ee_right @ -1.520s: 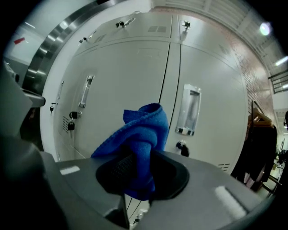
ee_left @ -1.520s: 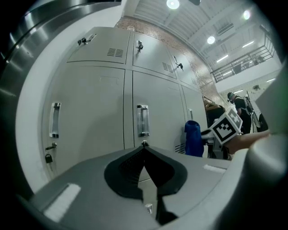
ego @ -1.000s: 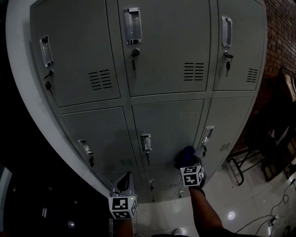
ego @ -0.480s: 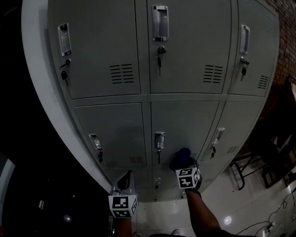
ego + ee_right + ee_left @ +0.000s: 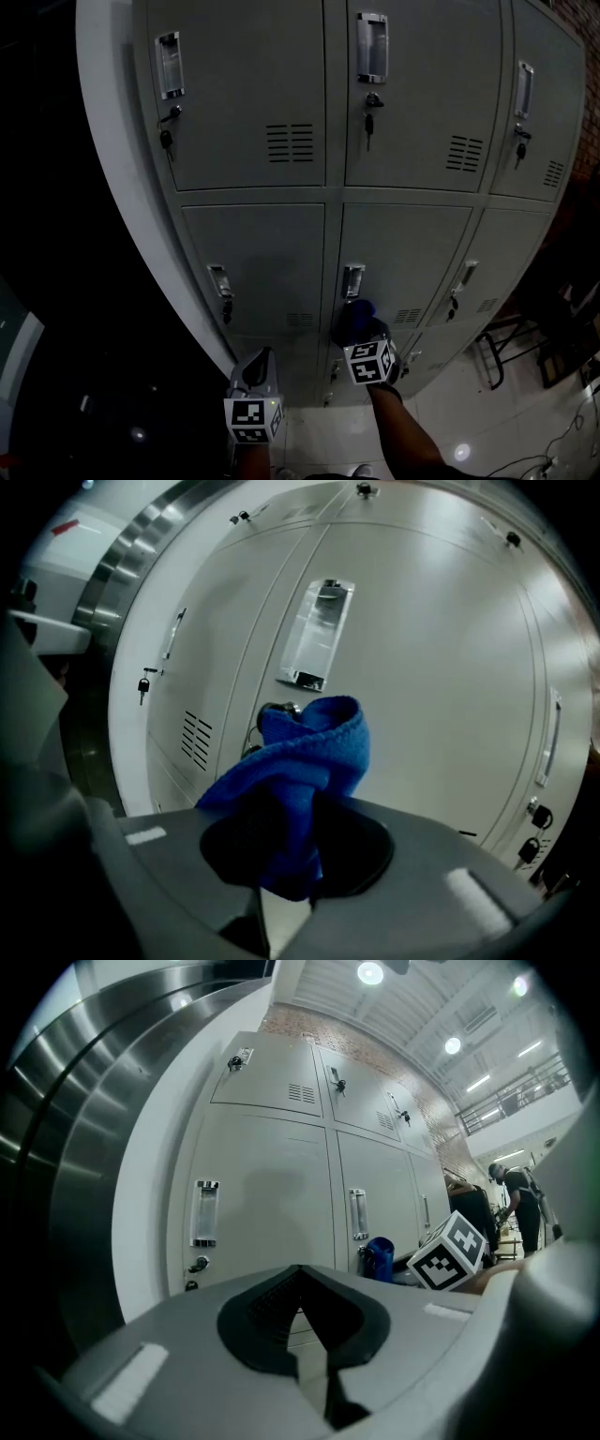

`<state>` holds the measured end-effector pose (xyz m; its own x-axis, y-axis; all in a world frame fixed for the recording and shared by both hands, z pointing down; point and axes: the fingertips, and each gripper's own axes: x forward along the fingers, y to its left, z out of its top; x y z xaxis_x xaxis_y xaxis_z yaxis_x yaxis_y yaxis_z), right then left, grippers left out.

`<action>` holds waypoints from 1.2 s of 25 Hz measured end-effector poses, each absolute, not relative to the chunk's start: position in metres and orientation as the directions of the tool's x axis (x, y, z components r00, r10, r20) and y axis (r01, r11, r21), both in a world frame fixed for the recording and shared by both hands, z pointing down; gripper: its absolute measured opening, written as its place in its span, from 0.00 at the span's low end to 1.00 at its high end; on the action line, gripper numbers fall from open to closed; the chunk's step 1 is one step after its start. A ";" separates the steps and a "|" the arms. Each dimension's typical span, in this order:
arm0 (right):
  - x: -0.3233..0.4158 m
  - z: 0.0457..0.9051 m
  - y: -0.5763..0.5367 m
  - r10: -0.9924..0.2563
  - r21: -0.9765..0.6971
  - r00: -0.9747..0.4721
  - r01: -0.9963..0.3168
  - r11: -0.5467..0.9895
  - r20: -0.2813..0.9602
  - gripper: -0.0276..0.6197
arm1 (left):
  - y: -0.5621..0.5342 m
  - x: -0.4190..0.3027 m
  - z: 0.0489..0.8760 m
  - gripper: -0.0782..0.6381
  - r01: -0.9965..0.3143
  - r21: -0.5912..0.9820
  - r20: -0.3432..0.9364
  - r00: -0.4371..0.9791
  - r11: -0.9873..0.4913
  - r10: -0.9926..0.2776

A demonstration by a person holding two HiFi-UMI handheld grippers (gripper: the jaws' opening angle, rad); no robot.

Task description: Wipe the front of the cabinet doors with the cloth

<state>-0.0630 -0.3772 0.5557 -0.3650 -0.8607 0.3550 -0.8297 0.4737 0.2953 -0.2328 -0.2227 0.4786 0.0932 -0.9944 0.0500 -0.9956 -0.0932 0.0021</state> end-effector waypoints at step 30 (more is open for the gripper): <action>-0.023 0.501 -0.292 -0.850 0.110 -0.484 -0.852 0.512 0.206 0.17 | -0.234 -0.186 0.460 0.13 -0.985 0.003 0.008 0.173 -0.173 -0.985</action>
